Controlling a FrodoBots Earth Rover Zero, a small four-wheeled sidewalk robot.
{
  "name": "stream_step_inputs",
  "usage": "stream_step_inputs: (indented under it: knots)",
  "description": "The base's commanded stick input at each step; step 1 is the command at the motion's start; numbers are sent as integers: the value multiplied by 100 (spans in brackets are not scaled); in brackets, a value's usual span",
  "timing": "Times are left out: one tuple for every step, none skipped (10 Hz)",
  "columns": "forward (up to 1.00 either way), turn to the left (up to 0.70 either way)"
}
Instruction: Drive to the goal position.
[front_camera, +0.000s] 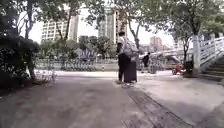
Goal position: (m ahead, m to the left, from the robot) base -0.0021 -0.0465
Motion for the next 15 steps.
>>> stream_step_inputs:
  knots:
    - [0,-54]
    - [0,-45]
    - [0,-45]
    - [0,-45]
    - [0,-45]
    - [0,-45]
    - [0,-45]
    - [0,-45]
    - [0,-45]
    - [0,-45]
    - [0,-45]
    - [0,-45]
    - [0,-45]
    - [0,-45]
    - [0,-45]
